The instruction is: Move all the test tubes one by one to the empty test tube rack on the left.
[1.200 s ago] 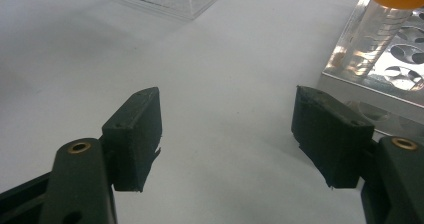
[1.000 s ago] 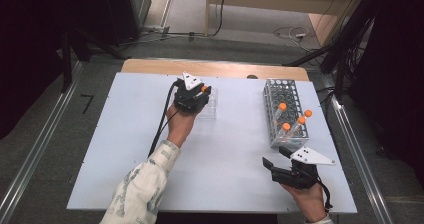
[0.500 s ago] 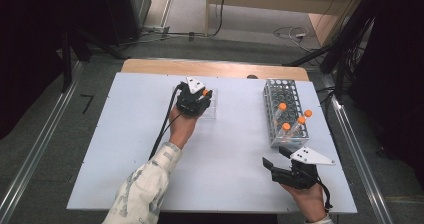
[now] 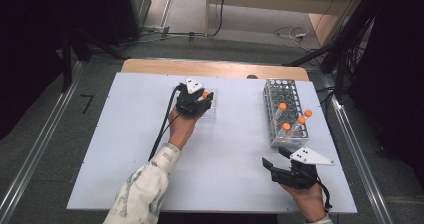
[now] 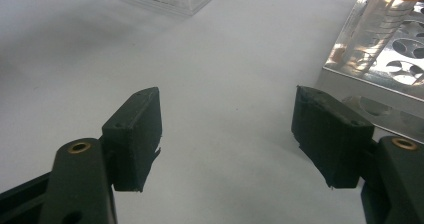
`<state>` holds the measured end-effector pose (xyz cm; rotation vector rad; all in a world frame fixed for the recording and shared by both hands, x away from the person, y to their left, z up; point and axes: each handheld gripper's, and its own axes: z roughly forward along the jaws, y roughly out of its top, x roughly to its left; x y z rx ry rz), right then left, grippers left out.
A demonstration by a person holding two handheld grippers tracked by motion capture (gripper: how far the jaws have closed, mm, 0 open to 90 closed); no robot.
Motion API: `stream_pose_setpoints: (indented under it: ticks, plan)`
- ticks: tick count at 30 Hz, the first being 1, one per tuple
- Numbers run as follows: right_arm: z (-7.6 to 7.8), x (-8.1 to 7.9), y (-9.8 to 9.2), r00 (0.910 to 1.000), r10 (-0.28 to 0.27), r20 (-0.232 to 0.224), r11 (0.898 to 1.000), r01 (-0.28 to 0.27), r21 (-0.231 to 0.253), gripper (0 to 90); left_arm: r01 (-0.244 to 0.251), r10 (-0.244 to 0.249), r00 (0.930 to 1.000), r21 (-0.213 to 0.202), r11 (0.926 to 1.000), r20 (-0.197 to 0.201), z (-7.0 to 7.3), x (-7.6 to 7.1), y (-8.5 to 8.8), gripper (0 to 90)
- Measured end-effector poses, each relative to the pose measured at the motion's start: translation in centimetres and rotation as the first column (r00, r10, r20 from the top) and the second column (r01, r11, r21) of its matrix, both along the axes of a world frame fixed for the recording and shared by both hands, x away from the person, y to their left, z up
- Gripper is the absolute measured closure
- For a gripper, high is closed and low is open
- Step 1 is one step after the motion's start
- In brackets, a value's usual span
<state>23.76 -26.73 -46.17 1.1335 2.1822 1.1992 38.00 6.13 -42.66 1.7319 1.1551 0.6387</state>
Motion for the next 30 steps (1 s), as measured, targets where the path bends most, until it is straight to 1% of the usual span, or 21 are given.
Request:
stream_pose_setpoints:
  ticks: [4,8,11,13,14,15,17,19,21,24,27,30]
  plan:
    - [0.0,0.0,0.0,1.0000,-0.002,0.001,1.000,0.002,-0.001,26.6,0.010,-0.010,0.9999,-0.010,0.9999,-0.005,0.3,-0.3,0.0,54.1]
    - [0.0,0.0,0.0,1.0000,-0.005,0.002,1.000,0.005,-0.001,26.6,0.015,-0.015,0.9999,-0.019,0.9997,-0.003,0.5,-0.9,0.1,46.3]
    - [0.0,0.0,-0.1,1.0000,-0.008,0.004,1.000,0.008,-0.003,26.6,0.017,-0.017,0.9998,-0.034,0.9993,-0.007,0.7,-1.4,0.3,38.2]
    - [0.0,0.0,-0.1,0.9999,-0.010,0.004,1.000,0.010,-0.003,26.6,0.016,-0.016,0.9998,-0.047,0.9988,-0.009,0.8,-1.9,0.5,34.2]
    - [0.0,0.0,-0.1,0.9999,-0.011,0.006,1.000,0.011,-0.004,26.6,0.016,-0.016,0.9998,-0.046,0.9988,-0.010,0.8,-2.1,0.6,30.0]
    - [0.0,0.0,-0.1,0.9999,-0.011,0.006,1.000,0.011,-0.004,26.6,0.016,-0.016,0.9998,-0.044,0.9989,-0.009,0.8,-2.4,0.7,30.0]
    - [0.0,0.0,-0.1,0.9999,-0.015,0.008,1.000,0.015,-0.004,26.6,0.016,-0.016,0.9999,-0.049,0.9986,-0.006,0.8,-2.9,0.9,27.2]
    - [0.0,0.0,-0.1,0.9998,-0.018,0.010,1.000,0.019,-0.006,26.6,0.013,-0.014,0.9999,-0.063,0.9979,-0.010,0.8,-3.4,1.3,23.1]
    - [0.0,0.1,-0.1,0.9998,-0.018,0.010,1.000,0.018,-0.007,26.6,0.011,-0.012,0.9999,-0.077,0.9970,-0.007,0.8,-4.0,1.6,22.7]
    - [0.0,0.0,-0.1,0.9997,-0.021,0.011,1.000,0.021,-0.007,26.6,0.009,-0.010,0.9999,-0.079,0.9968,-0.007,0.6,-4.9,2.1,20.3]
    - [0.1,0.1,-0.1,0.9996,-0.024,0.014,1.000,0.025,-0.009,26.6,0.000,0.000,1.0000,-0.089,0.9960,-0.001,0.3,-5.8,2.7,20.2]
    - [0.1,0.1,-0.1,0.9995,-0.029,0.014,1.000,0.029,-0.007,26.6,0.000,0.000,1.0000,-0.098,0.9952,0.004,-0.1,-6.7,3.2,20.0]
